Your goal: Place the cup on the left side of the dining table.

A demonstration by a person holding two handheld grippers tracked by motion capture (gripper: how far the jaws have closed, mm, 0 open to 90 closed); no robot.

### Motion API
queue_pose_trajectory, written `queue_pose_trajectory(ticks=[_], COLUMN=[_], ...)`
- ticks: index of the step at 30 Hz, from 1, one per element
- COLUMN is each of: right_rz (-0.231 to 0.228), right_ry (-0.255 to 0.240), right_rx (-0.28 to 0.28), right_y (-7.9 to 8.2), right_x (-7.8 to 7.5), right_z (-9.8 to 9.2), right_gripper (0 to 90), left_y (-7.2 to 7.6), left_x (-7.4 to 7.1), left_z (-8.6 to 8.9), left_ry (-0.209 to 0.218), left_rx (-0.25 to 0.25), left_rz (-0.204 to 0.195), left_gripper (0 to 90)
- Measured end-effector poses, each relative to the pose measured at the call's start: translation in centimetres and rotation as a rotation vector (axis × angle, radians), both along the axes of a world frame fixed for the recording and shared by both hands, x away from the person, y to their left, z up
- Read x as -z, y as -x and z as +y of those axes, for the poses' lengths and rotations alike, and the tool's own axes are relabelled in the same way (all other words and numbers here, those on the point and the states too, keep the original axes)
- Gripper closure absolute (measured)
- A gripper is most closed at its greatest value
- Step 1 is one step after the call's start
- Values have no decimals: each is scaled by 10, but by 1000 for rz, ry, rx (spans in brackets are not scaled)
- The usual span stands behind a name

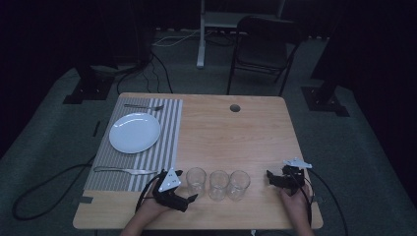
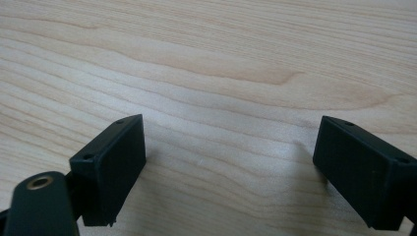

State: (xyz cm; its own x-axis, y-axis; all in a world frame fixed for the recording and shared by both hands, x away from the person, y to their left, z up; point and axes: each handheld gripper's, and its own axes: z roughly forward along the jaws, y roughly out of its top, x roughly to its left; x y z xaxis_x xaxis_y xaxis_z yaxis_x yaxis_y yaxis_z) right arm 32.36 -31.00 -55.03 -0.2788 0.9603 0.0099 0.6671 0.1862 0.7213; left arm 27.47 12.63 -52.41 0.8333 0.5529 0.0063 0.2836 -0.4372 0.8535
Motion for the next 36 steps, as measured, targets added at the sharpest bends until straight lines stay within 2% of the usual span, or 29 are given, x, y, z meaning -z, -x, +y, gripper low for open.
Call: queue_pose_trajectory(ticks=[4,7,9,13,16,17,19,21,25,36], right_rz=[0,0,0,0,0,0,0,0,0,-1], right_ry=[0,0,0,0,0,0,0,-1,0,0], right_rx=[0,0,0,-1,0,0,-1,0,-1,-2], right_y=[0,0,0,0,0,0,0,0,0,0], right_x=[0,0,0,0,0,0,0,0,0,0], right_z=[0,0,0,0,0,0,0,0,0,0], right_gripper=[121,121,121,121,121,121,121,121,121,124], left_y=[0,-1,0,-2,-2,-2,-2,-1,0,-2], left_x=[0,1,0,-2,-2,-2,-1,0,0,-3], left_z=[-12,-18,-20,-22,-22,-21,-21,-21,-22,-20], left_ry=[5,29,62,93,118,120,131,123,133,118], left_rx=[20,19,14,13,6,-3,-6,-12,-24,-37], left_rz=[-44,-62,-79,-82,-89,-95,-97,-118,-112,-98], left_gripper=[31,52,117,150,217,269,291,292,294,297])
